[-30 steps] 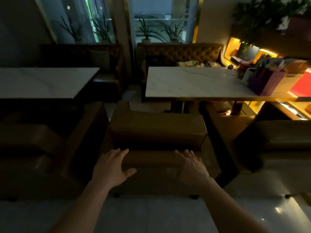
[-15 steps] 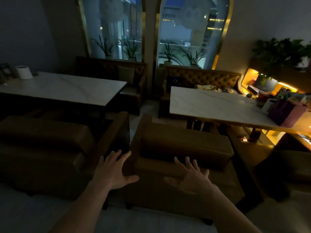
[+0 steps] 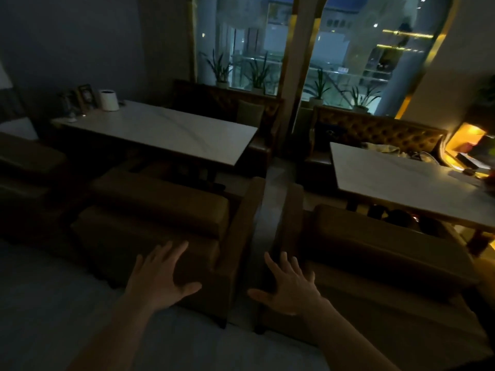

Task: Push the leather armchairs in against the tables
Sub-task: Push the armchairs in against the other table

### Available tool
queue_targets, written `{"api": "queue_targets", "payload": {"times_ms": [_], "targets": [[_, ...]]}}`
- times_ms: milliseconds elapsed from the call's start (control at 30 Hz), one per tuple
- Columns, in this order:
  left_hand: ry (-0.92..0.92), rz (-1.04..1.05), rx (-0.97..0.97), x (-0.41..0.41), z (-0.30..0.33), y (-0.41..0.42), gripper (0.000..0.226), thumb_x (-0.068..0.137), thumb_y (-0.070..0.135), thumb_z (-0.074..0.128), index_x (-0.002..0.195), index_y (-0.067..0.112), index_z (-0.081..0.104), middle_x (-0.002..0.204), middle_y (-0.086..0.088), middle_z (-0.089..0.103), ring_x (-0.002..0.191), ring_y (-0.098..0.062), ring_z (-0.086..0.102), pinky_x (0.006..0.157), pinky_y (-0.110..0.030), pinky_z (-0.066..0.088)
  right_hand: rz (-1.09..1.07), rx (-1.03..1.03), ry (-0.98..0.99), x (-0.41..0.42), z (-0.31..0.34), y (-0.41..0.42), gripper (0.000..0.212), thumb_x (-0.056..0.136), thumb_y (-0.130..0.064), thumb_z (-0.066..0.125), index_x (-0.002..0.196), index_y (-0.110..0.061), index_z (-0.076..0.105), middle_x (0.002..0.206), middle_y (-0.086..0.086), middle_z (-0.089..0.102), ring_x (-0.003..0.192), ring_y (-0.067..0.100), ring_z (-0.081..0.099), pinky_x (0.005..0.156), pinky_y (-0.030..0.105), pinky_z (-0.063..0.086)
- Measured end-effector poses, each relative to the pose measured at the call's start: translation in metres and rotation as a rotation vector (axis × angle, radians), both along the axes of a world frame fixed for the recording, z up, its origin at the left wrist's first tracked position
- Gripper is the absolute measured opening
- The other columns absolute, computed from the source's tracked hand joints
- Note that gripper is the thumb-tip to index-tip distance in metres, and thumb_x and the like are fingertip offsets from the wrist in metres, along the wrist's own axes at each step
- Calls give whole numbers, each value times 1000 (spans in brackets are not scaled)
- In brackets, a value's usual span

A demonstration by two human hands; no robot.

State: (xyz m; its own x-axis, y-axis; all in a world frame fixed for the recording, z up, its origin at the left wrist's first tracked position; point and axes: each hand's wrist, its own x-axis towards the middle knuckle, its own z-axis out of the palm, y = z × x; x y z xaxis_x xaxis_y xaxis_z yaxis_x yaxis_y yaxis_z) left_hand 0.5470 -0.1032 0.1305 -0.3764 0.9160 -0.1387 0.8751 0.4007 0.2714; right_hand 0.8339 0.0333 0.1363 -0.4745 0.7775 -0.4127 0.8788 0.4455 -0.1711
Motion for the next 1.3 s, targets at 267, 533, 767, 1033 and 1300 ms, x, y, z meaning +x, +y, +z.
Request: {"api": "queue_targets", "payload": {"times_ms": [267,533,767,1033,1300], "targets": [[-69,174,44,-136,-56,-7,98,74,88,39,153,46,-2,165,3,6,150,-23,5,120,-51,11,161,1,49,-173,-47,28,111,62,-101,29,148,-51,-22,166,2,-17,153,32,-11,119,66,3],[21,247,-77,-291,-113,21,98,76,80,53,154,40,10,161,5,22,143,-19,29,114,-42,23,202,-98,102,-356,-130,74,108,73,-92,37,154,-42,-14,167,6,-14,153,29,-14,123,56,3],[-6,140,-93,-379,-149,101,94,75,70,64,152,32,28,154,-1,38,139,-25,34,115,-46,22,2,-66,14,-413,-184,104,96,88,-77,37,155,-35,-17,164,18,-18,149,42,-21,123,58,-2],[35,-80,-103,-417,-208,180,93,69,67,58,151,31,34,155,-10,37,146,-32,24,117,-48,15,-184,15,41,-420,-231,100,91,89,-78,29,146,-42,-33,163,18,-24,147,47,-23,120,65,-6],[95,-211,45,-437,-242,171,87,77,55,73,151,33,33,158,-5,33,147,-30,21,118,-55,15,-268,178,17,-432,-251,91,86,86,-84,15,157,-39,-6,166,18,2,151,45,-10,120,66,3]]}}
